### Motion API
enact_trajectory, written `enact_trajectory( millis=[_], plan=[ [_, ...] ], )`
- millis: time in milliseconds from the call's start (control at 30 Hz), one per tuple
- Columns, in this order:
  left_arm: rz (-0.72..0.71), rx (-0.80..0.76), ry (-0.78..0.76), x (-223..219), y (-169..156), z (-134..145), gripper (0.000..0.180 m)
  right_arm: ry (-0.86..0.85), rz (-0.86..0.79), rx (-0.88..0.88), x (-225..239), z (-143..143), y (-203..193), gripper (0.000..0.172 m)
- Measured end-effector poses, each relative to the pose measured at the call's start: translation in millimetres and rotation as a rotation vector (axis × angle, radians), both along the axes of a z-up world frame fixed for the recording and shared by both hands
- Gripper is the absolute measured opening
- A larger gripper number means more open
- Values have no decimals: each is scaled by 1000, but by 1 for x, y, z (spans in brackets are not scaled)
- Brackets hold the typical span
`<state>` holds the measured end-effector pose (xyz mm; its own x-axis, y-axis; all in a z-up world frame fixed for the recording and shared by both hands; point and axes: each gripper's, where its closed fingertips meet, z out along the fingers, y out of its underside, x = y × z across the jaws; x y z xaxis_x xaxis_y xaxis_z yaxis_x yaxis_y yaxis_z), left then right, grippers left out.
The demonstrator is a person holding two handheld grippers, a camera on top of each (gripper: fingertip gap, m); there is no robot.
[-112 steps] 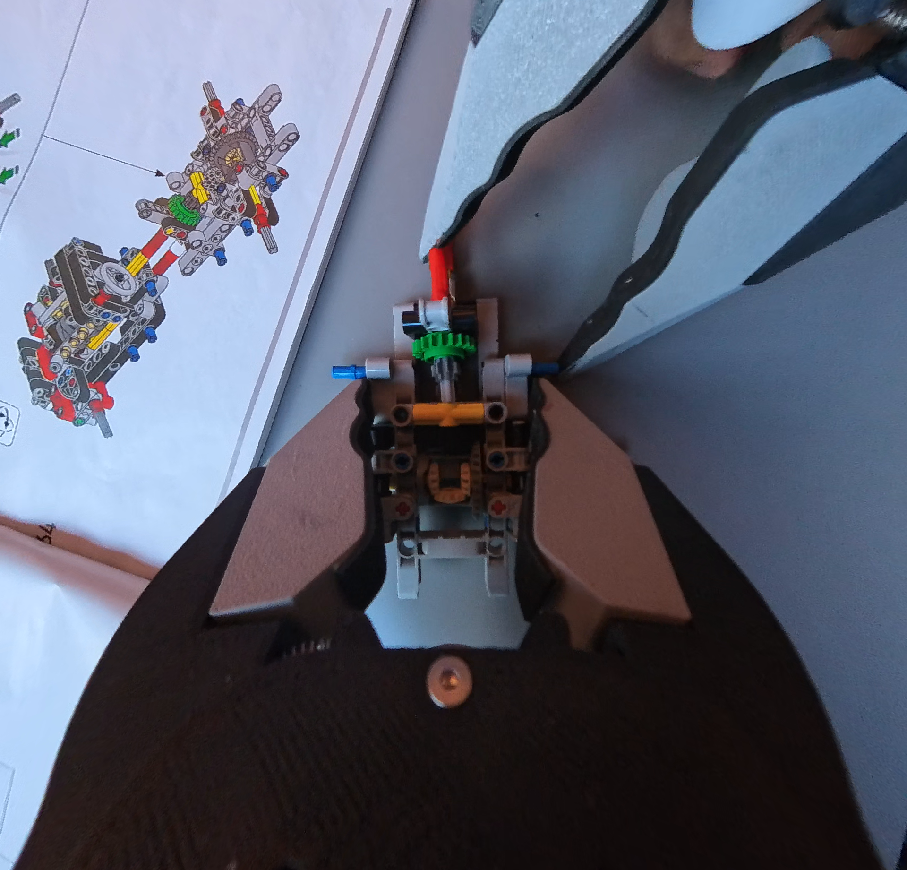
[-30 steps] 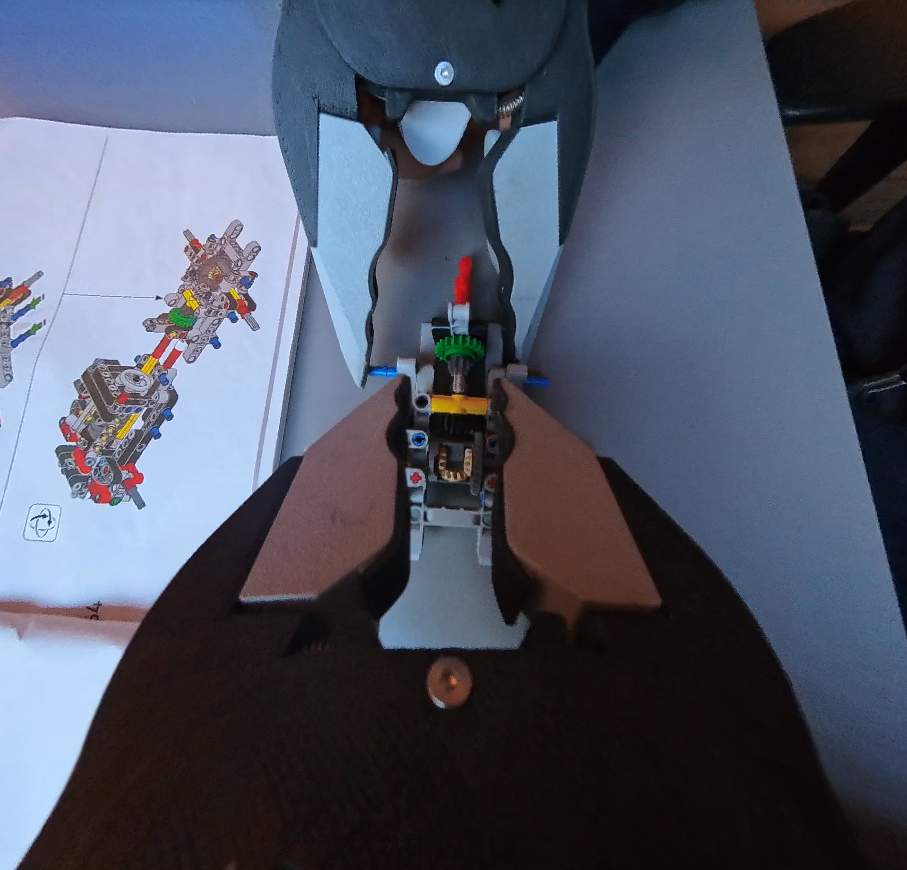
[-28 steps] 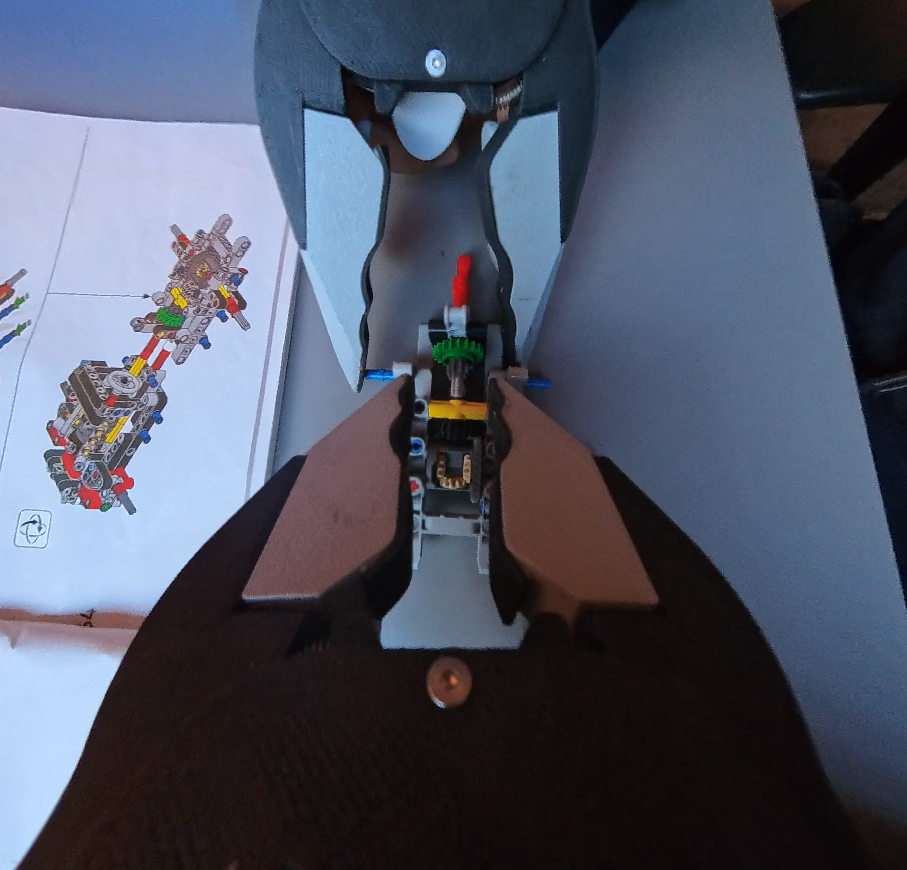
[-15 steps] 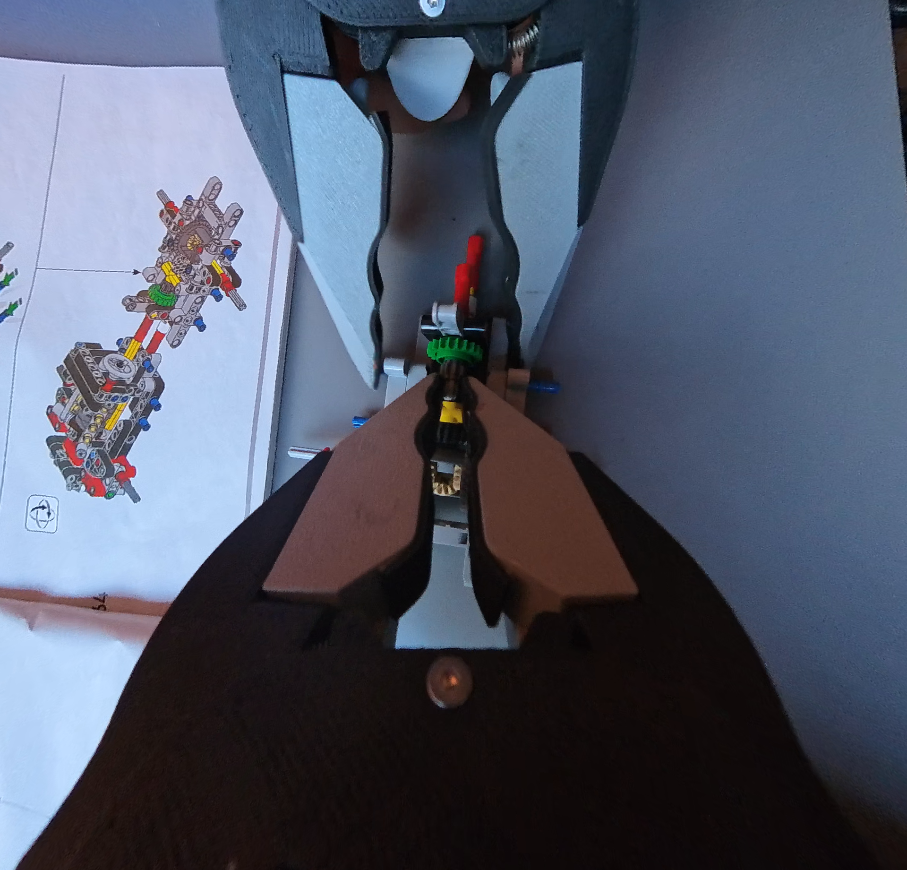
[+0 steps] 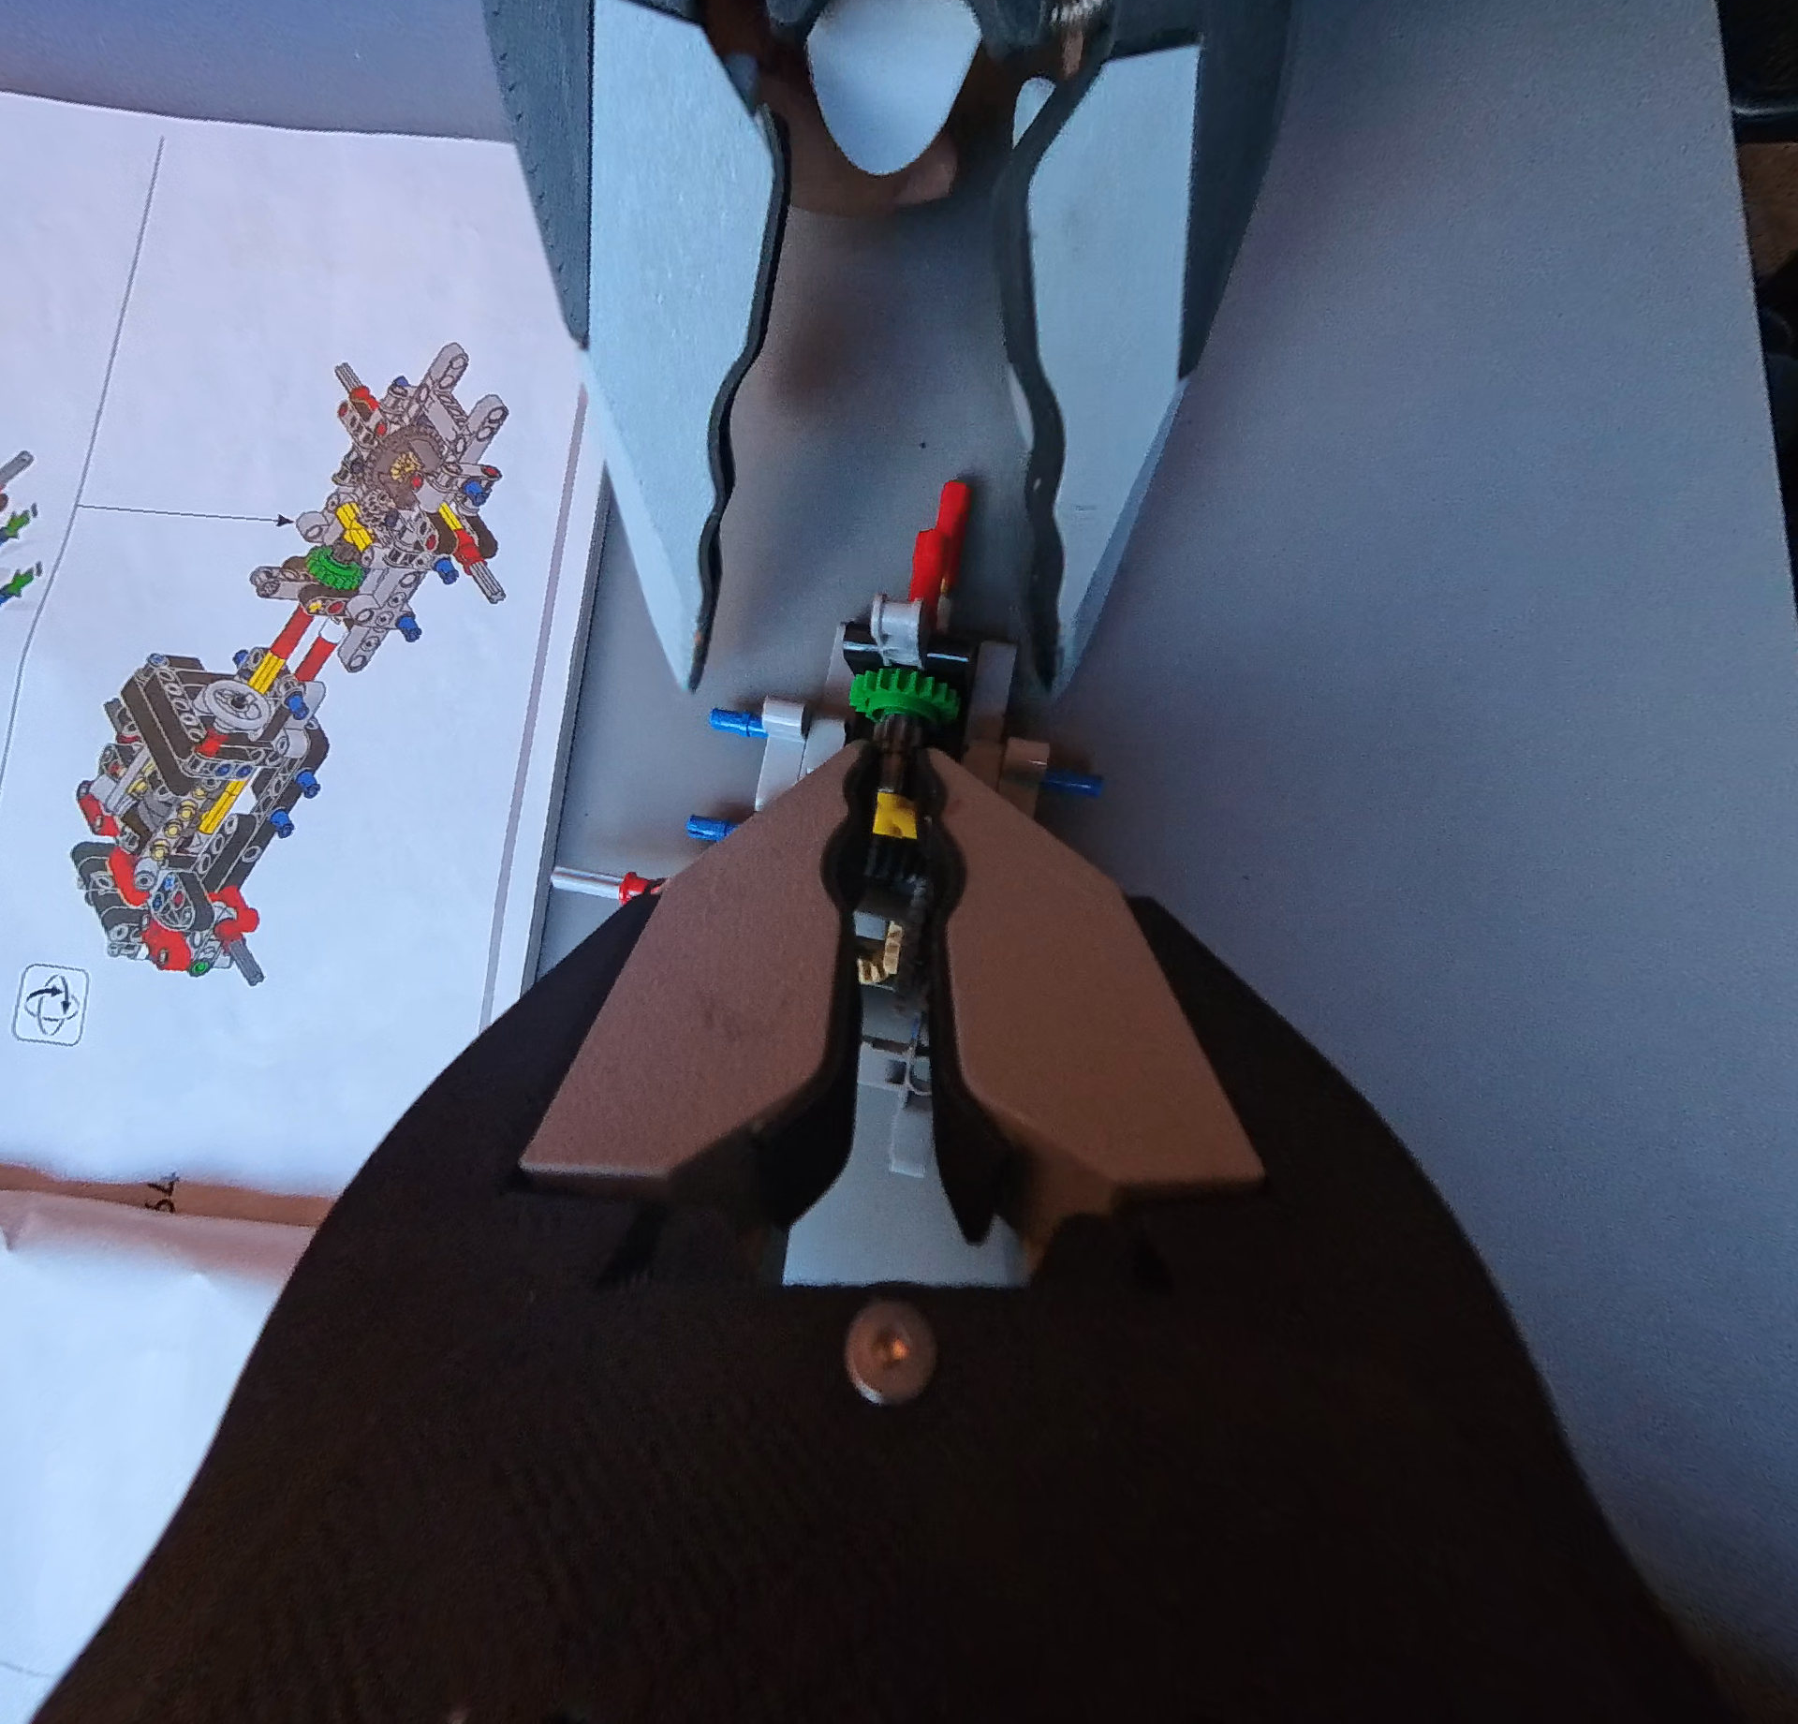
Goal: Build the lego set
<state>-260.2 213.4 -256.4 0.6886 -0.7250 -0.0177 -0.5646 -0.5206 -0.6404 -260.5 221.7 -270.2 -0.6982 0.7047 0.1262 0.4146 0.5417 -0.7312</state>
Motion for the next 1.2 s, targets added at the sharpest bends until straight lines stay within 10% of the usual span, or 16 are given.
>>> enact_trajectory(
  millis=[267, 600, 1200],
  plan=[
    [11, 4, -13, -1, 1, 1, 3, -22, -10, -24, 11, 4, 7, 63],
    [73, -4, -116, -21, -7, 25, 61, -32, -49, -34, 9, 1, 9, 66],
    [85, 17, -2, -32, -7, 11, 71, -29, -59, -65, 9, 0, 11, 66]
  ],
)
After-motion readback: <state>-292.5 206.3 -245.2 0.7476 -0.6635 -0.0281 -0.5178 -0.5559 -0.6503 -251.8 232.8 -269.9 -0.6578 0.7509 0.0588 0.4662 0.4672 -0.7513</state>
